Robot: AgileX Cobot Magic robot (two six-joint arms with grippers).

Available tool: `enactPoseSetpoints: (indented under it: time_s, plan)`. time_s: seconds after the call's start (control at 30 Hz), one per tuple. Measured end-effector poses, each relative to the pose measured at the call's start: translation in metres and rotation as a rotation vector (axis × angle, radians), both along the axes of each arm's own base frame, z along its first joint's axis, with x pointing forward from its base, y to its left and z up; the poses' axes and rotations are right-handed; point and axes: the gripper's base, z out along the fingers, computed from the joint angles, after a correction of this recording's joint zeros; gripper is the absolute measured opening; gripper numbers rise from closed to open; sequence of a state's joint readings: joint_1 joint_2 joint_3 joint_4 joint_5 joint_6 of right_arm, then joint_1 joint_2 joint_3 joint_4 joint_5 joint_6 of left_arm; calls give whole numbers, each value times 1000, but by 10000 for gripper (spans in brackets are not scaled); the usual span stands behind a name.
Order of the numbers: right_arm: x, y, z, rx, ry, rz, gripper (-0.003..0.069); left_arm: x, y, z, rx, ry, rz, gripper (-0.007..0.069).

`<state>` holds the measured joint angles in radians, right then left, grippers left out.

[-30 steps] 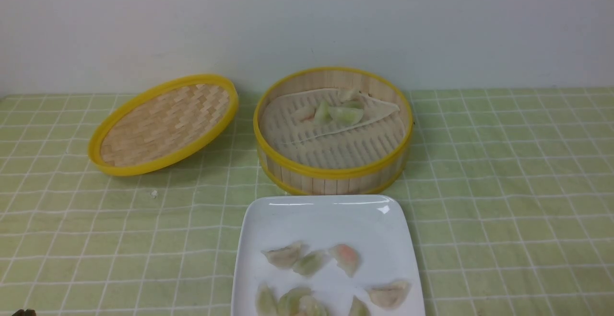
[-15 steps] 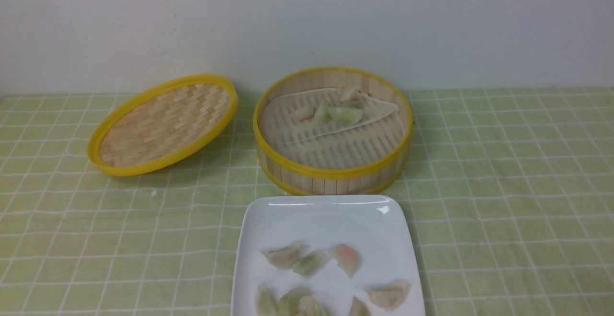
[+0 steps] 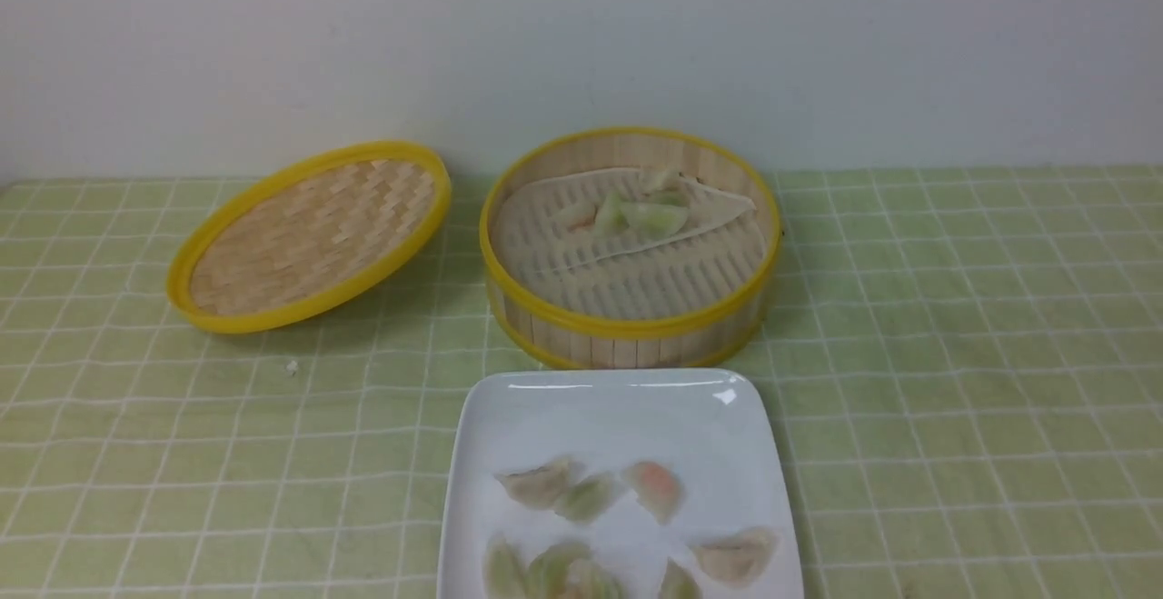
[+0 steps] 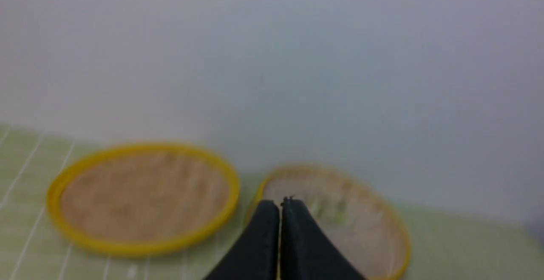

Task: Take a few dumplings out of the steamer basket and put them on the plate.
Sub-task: Use the left arm to grab a dumpling from the steamer

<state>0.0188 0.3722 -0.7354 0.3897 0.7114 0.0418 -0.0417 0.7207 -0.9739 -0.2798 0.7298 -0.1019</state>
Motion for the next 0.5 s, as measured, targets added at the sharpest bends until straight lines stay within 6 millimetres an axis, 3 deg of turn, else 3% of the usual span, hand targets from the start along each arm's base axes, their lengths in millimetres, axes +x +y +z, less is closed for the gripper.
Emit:
enactPoseSetpoints:
  time_s: [0.07,0.17,0.2,0.37,0.5]
  plan:
    - [17,4,16,-139,134,72,-15,36,-5,-5,94,184,-83,-6]
    - [41,7,30,-274,285,165,-15,82,-10,-8,177,304,-191,-6]
    - [49,8,36,-305,334,197,-15,110,-14,-14,197,362,-250,-6]
    - [91,8,43,-377,497,259,-15,188,-42,-25,264,440,-509,-6]
    - [111,6,39,-405,557,255,-15,242,-70,-50,300,514,-640,-6]
